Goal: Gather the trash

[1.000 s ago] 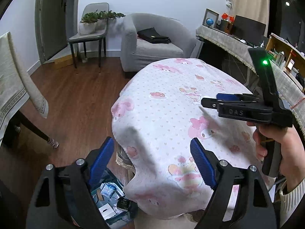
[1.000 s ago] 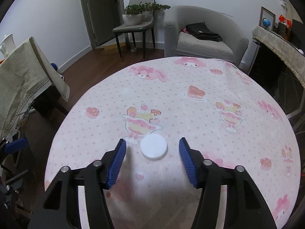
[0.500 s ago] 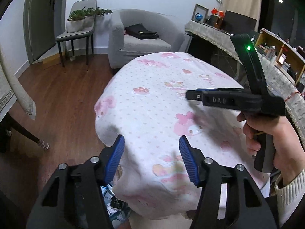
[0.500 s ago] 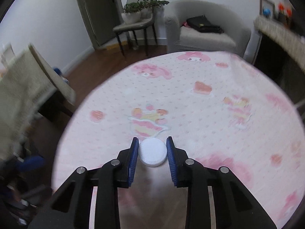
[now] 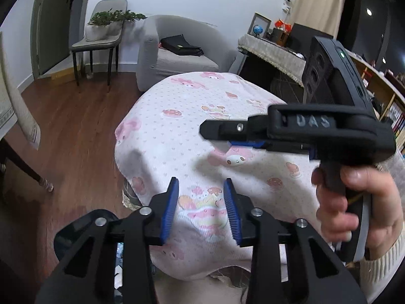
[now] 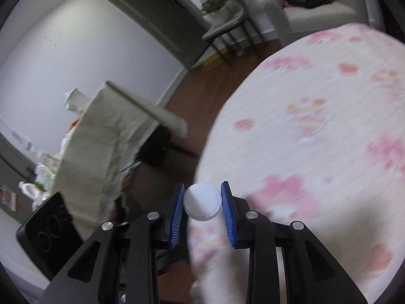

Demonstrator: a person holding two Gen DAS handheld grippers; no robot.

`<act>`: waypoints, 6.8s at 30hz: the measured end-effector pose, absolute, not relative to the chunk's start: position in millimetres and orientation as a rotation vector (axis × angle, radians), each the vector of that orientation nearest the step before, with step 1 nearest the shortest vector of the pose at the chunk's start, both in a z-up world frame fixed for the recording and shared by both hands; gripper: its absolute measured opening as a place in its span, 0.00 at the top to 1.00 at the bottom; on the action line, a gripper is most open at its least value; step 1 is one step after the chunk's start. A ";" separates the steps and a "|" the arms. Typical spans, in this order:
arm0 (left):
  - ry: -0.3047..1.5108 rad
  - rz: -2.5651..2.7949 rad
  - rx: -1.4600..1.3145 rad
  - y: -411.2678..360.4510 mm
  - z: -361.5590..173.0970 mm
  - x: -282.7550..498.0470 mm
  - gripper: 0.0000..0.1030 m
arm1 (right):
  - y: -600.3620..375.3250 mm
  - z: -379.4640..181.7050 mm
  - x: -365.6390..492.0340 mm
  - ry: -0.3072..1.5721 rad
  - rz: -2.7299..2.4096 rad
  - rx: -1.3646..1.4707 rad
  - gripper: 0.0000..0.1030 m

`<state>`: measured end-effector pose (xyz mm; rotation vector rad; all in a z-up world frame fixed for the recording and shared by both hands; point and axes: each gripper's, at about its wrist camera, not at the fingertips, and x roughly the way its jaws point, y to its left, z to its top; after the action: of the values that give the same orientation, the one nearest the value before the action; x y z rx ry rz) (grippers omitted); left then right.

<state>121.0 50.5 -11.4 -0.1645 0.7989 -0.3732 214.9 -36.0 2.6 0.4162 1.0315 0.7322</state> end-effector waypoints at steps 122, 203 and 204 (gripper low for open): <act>0.664 0.154 -0.007 107.2 -30.7 -68.9 0.04 | -97.0 15.5 -24.7 0.666 0.351 -0.141 0.03; 0.676 0.142 -0.008 101.3 -35.2 -66.9 0.04 | -91.4 17.3 -27.5 0.657 0.359 -0.145 0.03; 0.676 0.142 -0.009 101.2 -35.0 -66.9 0.04 | -91.1 17.3 -27.5 0.656 0.359 -0.145 0.03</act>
<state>-66.9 101.2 -35.0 -0.0090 0.6759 0.1419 -27.5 -91.1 17.3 -0.1447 0.6564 0.3593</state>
